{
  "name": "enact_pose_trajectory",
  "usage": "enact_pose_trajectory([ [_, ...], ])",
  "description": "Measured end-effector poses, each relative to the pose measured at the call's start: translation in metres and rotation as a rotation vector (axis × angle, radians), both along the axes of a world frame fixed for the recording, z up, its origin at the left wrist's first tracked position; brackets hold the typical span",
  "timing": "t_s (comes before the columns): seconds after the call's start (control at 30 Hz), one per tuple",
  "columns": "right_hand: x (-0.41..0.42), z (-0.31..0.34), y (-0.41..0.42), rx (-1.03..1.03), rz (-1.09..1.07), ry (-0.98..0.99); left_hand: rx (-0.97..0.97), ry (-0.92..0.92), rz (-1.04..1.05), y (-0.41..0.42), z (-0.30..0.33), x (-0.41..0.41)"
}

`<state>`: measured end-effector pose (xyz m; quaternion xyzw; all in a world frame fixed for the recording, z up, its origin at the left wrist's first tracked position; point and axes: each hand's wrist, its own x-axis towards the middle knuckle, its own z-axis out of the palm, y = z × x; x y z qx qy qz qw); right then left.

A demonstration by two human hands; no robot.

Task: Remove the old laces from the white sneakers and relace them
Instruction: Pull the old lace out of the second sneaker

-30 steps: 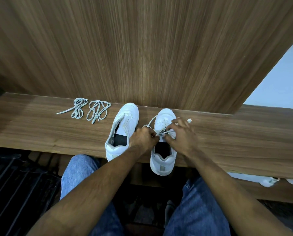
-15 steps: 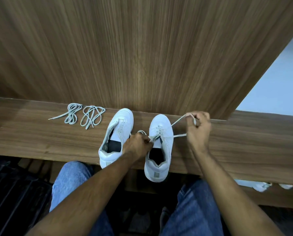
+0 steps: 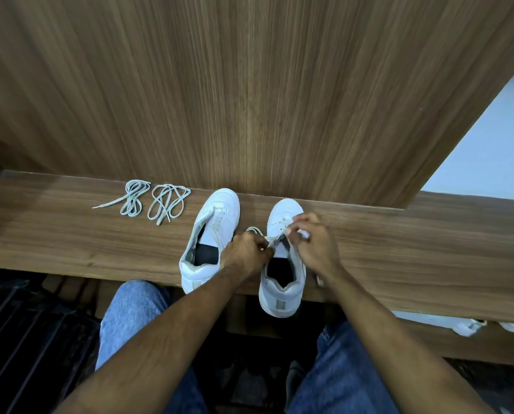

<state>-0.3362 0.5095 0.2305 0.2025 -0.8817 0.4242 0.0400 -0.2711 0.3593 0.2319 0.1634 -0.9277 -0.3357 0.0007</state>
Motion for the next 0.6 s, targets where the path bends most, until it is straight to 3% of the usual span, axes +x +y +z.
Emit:
enact_pose_trajectory([
  [0.1,-0.001,0.028,0.012,-0.436,-0.114,-0.068,0.004,-0.009,-0.007,0.0,0.0,-0.001],
  [0.27,-0.022,0.048,0.032,-0.724,-0.404,0.033,0.023,-0.023,0.004,0.0,0.0,-0.001],
  [0.33,-0.034,0.043,0.038,-0.548,-0.451,0.057,0.031,-0.023,0.011,0.0,0.001,0.0],
  [0.47,-0.027,0.021,0.036,0.218,-0.342,-0.025,0.021,-0.029,0.038,0.002,0.002,0.0],
  [0.6,0.01,0.006,0.017,0.386,-0.172,-0.08,0.034,-0.02,0.065,0.004,0.002,-0.001],
])
